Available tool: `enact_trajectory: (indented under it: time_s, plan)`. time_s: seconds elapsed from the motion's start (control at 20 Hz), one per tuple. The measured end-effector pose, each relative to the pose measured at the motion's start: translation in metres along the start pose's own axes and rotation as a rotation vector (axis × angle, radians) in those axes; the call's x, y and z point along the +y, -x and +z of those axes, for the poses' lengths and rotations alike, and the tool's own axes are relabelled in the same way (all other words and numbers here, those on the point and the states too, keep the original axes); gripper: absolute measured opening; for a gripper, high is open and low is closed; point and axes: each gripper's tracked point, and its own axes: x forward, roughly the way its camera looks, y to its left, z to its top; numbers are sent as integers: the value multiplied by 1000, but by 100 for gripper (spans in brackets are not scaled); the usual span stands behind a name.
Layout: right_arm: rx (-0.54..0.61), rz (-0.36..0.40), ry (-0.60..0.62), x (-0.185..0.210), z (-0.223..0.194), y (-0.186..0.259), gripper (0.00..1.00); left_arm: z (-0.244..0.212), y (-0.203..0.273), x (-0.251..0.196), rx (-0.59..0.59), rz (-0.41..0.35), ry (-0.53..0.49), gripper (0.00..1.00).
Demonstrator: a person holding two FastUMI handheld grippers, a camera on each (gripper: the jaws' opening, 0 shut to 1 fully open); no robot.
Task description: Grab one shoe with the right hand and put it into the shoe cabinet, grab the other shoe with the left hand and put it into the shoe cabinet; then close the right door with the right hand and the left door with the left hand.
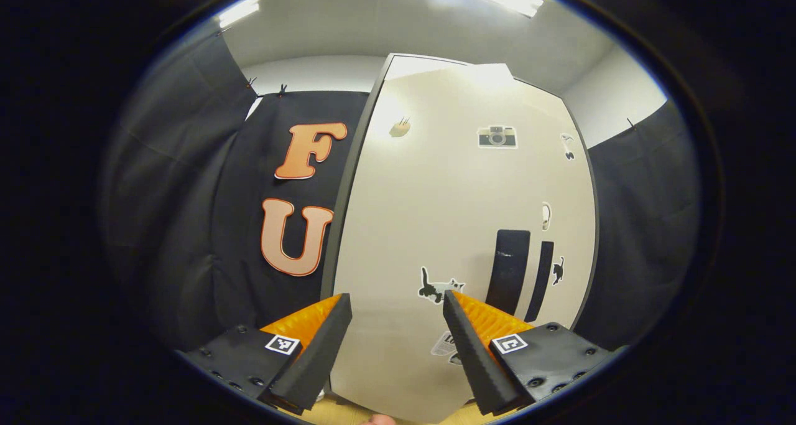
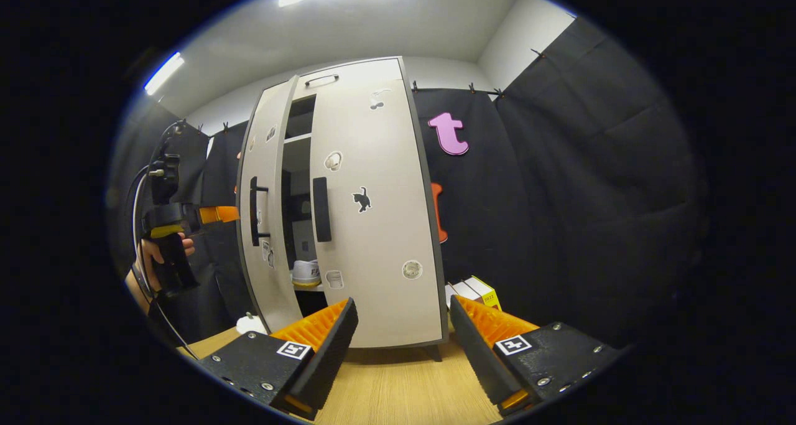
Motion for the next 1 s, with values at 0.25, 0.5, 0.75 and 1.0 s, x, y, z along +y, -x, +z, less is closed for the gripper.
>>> enact_trajectory:
  time_s: [0.25, 0.5, 0.75, 1.0]
  plan:
    - [-8, 6, -13, 4, 1, 2, 92, 6, 44, -16, -5, -39, -17, 99]
    - [3, 29, -13, 13, -7, 1, 92, -26, 102, -22, 49, -38, 14, 96]
    - [12, 53, -3, 25, -12, 1, 92, -68, 154, -15, 75, -3, 22, 94]
    - [27, 71, -3, 35, -20, 5, 92, -103, 185, -7, 125, 40, 35, 96]
